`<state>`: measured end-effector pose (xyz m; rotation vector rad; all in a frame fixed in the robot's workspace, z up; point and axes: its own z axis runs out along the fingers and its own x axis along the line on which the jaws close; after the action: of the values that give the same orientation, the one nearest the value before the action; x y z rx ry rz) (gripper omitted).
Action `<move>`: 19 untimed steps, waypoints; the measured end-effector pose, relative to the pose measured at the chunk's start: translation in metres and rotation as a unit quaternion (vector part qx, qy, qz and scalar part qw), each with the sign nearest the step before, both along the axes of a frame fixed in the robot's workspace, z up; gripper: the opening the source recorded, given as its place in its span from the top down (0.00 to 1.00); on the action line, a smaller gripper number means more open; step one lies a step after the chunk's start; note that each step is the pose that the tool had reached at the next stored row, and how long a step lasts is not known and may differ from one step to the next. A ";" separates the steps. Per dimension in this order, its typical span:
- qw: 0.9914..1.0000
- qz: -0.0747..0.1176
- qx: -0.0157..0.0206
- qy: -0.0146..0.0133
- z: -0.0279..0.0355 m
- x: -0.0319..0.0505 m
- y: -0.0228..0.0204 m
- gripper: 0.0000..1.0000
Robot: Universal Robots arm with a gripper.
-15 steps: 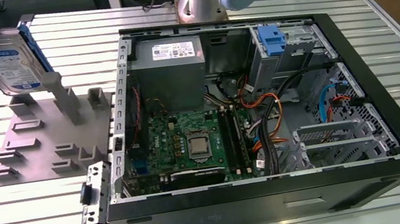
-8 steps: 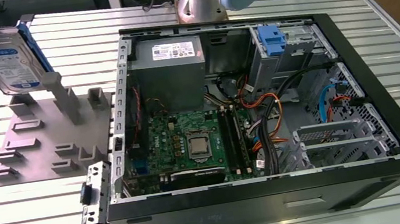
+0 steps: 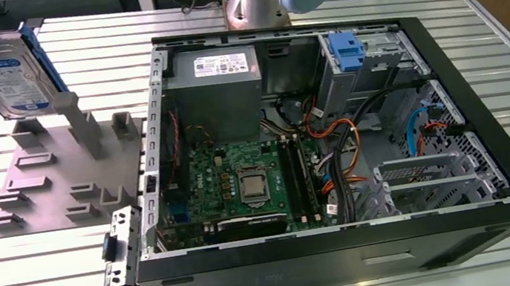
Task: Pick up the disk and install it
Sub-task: 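Pick up the disk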
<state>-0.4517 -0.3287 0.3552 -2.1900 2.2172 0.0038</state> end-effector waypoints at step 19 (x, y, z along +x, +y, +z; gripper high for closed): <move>1.000 0.000 0.000 0.001 0.0059 0.0000 0.0000 0.64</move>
<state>-0.4518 -0.3287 0.3611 -2.1909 2.2181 0.0060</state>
